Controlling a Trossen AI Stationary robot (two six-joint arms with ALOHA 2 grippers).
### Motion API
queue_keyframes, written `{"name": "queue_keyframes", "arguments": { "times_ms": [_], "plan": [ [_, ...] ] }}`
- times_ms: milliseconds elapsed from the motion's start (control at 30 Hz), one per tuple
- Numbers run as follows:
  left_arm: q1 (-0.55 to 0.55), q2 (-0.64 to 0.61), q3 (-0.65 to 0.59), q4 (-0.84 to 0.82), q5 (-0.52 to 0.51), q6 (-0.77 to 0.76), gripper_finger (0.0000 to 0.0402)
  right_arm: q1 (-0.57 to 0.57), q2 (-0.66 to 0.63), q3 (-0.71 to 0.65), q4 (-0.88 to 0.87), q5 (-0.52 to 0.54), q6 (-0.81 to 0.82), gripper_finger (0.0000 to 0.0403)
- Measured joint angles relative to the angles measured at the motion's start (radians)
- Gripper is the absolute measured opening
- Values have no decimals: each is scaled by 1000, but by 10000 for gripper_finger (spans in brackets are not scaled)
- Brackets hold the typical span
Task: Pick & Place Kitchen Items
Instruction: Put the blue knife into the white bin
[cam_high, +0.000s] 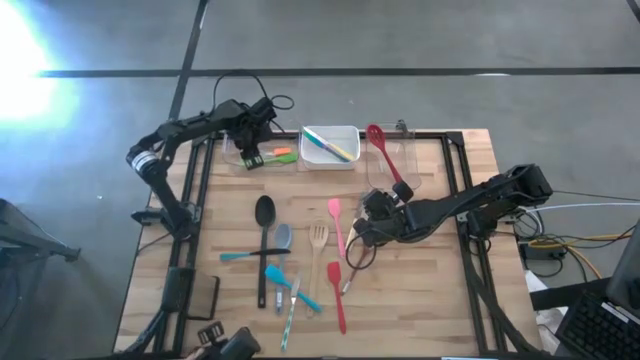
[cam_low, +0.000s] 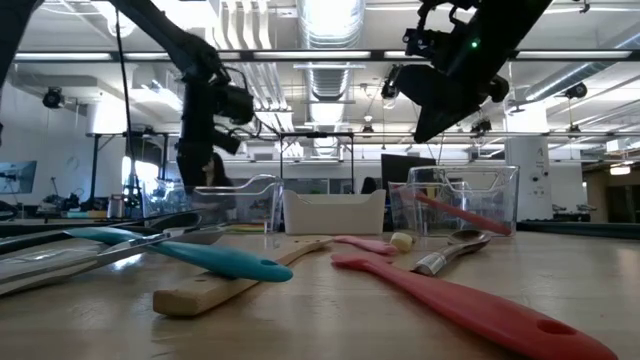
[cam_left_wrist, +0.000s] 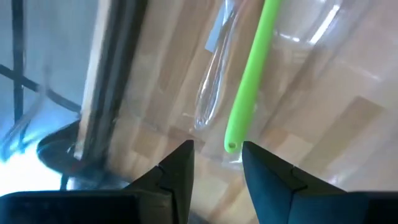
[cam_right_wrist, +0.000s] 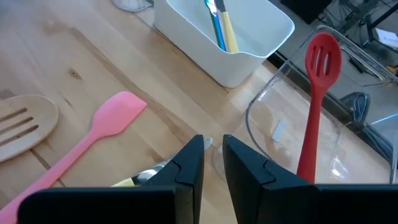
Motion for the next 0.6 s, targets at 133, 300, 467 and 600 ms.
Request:
{"name": "queue_keyframes", "arguments": {
  "times_ms": [133, 300, 467, 600],
  "plan": [
    [-26, -66, 42, -42, 0, -26, 135, 0, 0, 0, 0, 1, 0, 52],
    [-78, -164, 96, -53, 1, -54, 135, 0, 0, 0, 0, 4, -1, 52],
    [-146, -278, 128, -49, 15, -101, 135, 0, 0, 0, -1, 4, -11, 52],
    [-203, -373, 126, -49, 67, -172, 137, 0, 0, -4, -4, 4, -13, 52]
  ]
}}
